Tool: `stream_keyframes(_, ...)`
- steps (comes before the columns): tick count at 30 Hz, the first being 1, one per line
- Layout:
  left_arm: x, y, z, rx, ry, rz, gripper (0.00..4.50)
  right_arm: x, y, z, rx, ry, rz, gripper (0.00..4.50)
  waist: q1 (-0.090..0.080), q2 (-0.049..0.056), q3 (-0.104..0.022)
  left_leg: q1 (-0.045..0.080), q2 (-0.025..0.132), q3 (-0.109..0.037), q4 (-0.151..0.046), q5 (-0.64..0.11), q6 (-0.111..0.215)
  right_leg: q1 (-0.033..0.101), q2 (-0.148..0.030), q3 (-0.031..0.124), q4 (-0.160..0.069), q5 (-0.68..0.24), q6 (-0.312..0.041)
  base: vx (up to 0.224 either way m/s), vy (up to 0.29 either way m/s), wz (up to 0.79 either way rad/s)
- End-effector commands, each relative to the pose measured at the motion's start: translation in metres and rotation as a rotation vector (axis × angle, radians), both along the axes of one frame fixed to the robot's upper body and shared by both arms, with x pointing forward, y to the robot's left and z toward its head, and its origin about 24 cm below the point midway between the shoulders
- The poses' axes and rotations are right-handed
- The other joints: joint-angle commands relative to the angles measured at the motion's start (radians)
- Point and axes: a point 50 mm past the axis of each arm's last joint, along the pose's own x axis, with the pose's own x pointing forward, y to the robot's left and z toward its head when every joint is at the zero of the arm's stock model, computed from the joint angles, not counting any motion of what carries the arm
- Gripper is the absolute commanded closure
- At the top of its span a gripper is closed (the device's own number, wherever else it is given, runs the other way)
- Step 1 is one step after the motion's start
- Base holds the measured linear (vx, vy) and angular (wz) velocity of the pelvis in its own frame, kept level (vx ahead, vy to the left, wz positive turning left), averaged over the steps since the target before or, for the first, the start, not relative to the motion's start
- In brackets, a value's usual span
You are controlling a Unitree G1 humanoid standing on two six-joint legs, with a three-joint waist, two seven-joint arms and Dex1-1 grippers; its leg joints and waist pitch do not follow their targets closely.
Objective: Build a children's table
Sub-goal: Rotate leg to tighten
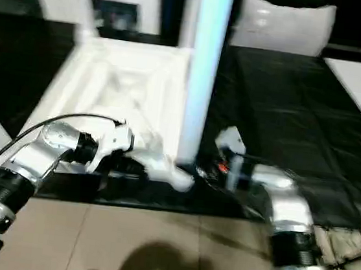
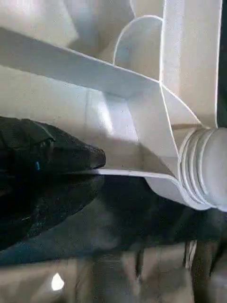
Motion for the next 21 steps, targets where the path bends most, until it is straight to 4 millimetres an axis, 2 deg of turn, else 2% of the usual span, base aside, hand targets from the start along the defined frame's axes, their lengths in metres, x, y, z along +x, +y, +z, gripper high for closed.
stream_keyframes(1, 0.007, -0.043, 0.02, -0.126, -0.07, 0.025, 4.5, -0.001, 0.046, -0.009, 0.047, 0.057, -0.045, 2.56, -0.019, -0.012, -0.065, 0.01, 0.036, -0.024, -0.082, -0.328, 0.013, 0.05, -0.059, 0.033, -0.105, -0.6, -0.106, 0.0, 0.0, 0.0)
stream_keyframes(3, 0.01, -0.055, 0.023, -0.158, -0.072, 0.085, 4.5, 0.004, 0.062, -0.008, 0.065, 0.076, -0.153, 2.56, -0.032, -0.01, -0.063, 0.009, 0.034, -0.025, -0.081, -0.338, 0.01, 0.046, -0.058, 0.031, -0.11, -0.621, -0.098, 0.0, 0.0, 0.0)
stream_keyframes(4, 0.011, -0.058, 0.024, -0.164, -0.073, 0.101, 4.5, 0.006, 0.066, -0.008, 0.066, 0.08, -0.185, 2.56, -0.045, -0.009, -0.062, 0.005, 0.032, -0.028, -0.081, -0.353, 0.008, 0.048, -0.057, 0.024, -0.115, -0.647, -0.081, 0.0, 0.0, 0.0)
stream_keyframes(5, 0.013, -0.064, 0.026, -0.174, -0.084, 0.149, 4.5, 0.012, 0.073, -0.006, 0.08, 0.104, -0.287, 2.56, -0.052, 0.0, -0.064, 0.01, 0.03, -0.031, -0.078, -0.368, 0.007, 0.045, -0.058, 0.019, -0.122, -0.667, -0.069, 0.0, 0.0, 0.0)
stream_keyframes(6, 0.015, -0.068, 0.027, -0.177, -0.091, 0.18, 4.5, 0.015, 0.077, -0.005, 0.087, 0.125, -0.353, 2.56, -0.063, -0.002, -0.061, 0.01, 0.031, -0.033, -0.08, -0.375, 0.004, 0.042, -0.056, 0.018, -0.123, -0.663, -0.07, 0.0, 0.0, 0.0)
stream_keyframes(7, 0.017, -0.07, 0.028, -0.178, -0.102, 0.211, 4.5, 0.019, 0.081, -0.004, 0.107, 0.146, -0.414, 2.56, -0.073, 0.002, -0.067, 0.011, 0.03, -0.039, -0.08, -0.388, 0.001, 0.048, -0.056, 0.008, -0.126, -0.657, -0.065, 0.0, 0.0, 0.0)
stream_keyframes(8, 0.018, -0.072, 0.029, -0.178, -0.111, 0.232, 4.5, 0.021, 0.083, -0.003, 0.123, 0.162, -0.455, 2.56, -0.079, 0.005, -0.07, 0.009, 0.033, -0.04, -0.082, -0.382, 0.008, 0.049, -0.058, 0.009, -0.124, -0.608, -0.078, 0.0, 0.0, 0.0)
stream_keyframes(9, 0.02, -0.074, 0.029, -0.18, -0.122, 0.259, 4.5, 0.024, 0.085, -0.003, 0.125, 0.162, -0.486, 2.56, -0.079, 0.005, -0.07, 0.009, 0.033, -0.04, -0.082, -0.382, 0.008, 0.049, -0.058, 0.009, -0.124, -0.608, -0.078, 0.0, 0.0, 0.0)
stream_keyframes(10, 0.021, -0.075, 0.03, -0.181, -0.128, 0.275, 4.5, 0.025, 0.086, -0.002, 0.125, 0.162, -0.502, 2.56, -0.088, 0.009, -0.069, 0.009, 0.036, -0.041, -0.085, -0.394, 0.019, 0.046, -0.055, 0.01, -0.123, -0.537, -0.107, 0.0, 0.0, 0.0)
stream_keyframes(11, 0.023, -0.076, 0.031, -0.18, -0.145, 0.306, 4.5, 0.027, 0.089, -0.001, 0.122, 0.158, -0.539, 2.56, -0.089, 0.008, -0.07, 0.006, 0.036, -0.039, -0.086, -0.388, 0.025, 0.049, -0.055, 0.013, -0.118, -0.499, -0.122, 0.0, 0.0, 0.0)
stream_keyframes(12, 0.024, -0.076, 0.031, -0.176, -0.149, 0.315, 4.5, 0.027, 0.088, -0.001, 0.128, 0.165, -0.565, 1.86, -0.089, 0.004, -0.073, 0.003, 0.037, -0.036, -0.086, -0.371, 0.031, 0.052, -0.057, 0.017, -0.115, -0.467, -0.136, 0.0, 0.0, 0.0)
stream_keyframes(15, 0.022, -0.071, 0.027, -0.157, -0.155, 0.305, 4.5, 0.026, 0.084, -0.001, 0.136, 0.158, -0.576, 1.79, -0.086, 0.004, -0.076, 0.0, 0.037, -0.034, -0.086, -0.339, 0.045, 0.057, -0.06, 0.023, -0.107, -0.426, -0.156, 0.0, 0.0, 0.0)
stream_keyframes(16, 0.021, -0.066, 0.025, -0.139, -0.155, 0.296, 4.5, 0.024, 0.08, -0.002, 0.123, 0.134, -0.558, 1.49, -0.081, 0.003, -0.08, -0.001, 0.039, -0.031, -0.085, -0.299, 0.056, 0.059, -0.059, 0.027, -0.1, -0.37, -0.174, 0.0, 0.0, 0.0)
stream_keyframes(17, 0.02, -0.063, 0.024, -0.133, -0.157, 0.279, 4.5, 0.023, 0.074, -0.001, 0.121, 0.109, -0.541, 1.4, -0.078, 0.003, -0.08, -0.001, 0.04, -0.028, -0.084, -0.276, 0.066, 0.06, -0.059, 0.031, -0.094, -0.33, -0.19, 0.0, 0.0, 0.0)
stream_keyframes(18, 0.019, -0.06, 0.023, -0.128, -0.158, 0.267, 4.5, 0.022, 0.071, -0.001, 0.12, 0.092, -0.531, 1.37, -0.077, -0.001, -0.082, -0.003, 0.039, -0.027, -0.083, -0.271, 0.072, 0.063, -0.058, 0.031, -0.093, -0.323, -0.194, 0.0, 0.0, 0.0)
stream_keyframes(20, 0.015, -0.054, 0.022, -0.113, -0.169, 0.21, 4.5, 0.019, 0.058, -0.002, 0.091, 0.042, -0.481, 1.16, -0.072, -0.001, -0.085, -0.007, 0.039, -0.023, -0.078, -0.228, 0.094, 0.068, -0.061, 0.034, -0.087, -0.293, -0.204, 0.0, 0.0, 0.0)
stream_keyframes(21, 0.013, -0.05, 0.021, -0.1, -0.167, 0.185, 4.5, 0.018, 0.052, -0.001, 0.07, 0.014, -0.457, 1.16, -0.07, -0.008, -0.086, -0.009, 0.038, -0.022, -0.077, -0.215, 0.1, 0.069, -0.061, 0.034, -0.086, -0.285, -0.204, 0.0, 0.0, 0.0)
